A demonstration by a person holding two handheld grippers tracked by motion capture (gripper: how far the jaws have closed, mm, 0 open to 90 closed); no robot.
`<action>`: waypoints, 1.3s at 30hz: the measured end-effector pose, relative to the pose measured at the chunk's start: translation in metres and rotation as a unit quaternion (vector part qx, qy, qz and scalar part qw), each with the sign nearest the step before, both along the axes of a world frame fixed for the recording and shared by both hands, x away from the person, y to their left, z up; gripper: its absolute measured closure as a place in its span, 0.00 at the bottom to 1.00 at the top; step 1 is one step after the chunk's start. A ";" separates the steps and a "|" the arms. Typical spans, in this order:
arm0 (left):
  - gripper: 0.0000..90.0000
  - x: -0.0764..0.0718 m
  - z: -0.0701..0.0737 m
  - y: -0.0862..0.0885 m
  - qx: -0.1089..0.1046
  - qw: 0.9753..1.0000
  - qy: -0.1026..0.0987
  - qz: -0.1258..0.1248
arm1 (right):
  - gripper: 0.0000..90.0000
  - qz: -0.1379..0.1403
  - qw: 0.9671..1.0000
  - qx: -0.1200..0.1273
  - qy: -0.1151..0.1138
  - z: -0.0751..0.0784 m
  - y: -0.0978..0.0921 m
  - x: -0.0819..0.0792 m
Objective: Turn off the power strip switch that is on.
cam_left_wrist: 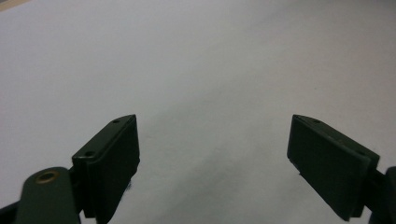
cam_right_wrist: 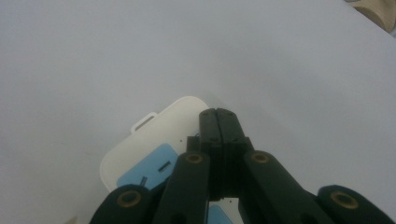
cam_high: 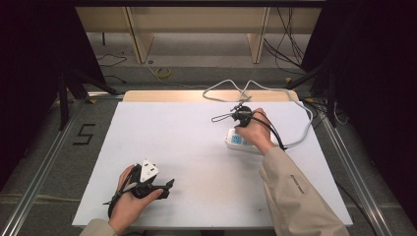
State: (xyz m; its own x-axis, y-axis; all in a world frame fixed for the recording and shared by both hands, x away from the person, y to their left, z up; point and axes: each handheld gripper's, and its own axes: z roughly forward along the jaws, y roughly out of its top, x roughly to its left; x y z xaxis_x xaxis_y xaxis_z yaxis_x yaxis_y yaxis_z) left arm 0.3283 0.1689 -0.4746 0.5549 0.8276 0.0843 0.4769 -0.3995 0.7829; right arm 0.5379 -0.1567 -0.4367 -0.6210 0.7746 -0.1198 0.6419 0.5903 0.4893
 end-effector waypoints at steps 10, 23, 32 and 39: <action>0.18 0.000 0.000 0.000 0.000 1.000 0.000 0.001 | 1.00 0.000 1.000 0.009 -0.005 0.001 -0.003 -0.005; 0.18 0.001 -0.001 0.000 0.002 1.000 0.000 0.001 | 1.00 0.011 0.999 0.028 -0.009 0.006 -0.013 -0.018; 0.18 0.000 -0.001 0.000 0.000 1.000 0.001 0.003 | 1.00 0.015 0.999 0.036 -0.011 0.013 -0.019 -0.027; 0.18 0.000 -0.001 0.000 0.000 1.000 0.002 0.003 | 1.00 0.019 0.999 0.037 -0.012 0.016 -0.022 -0.035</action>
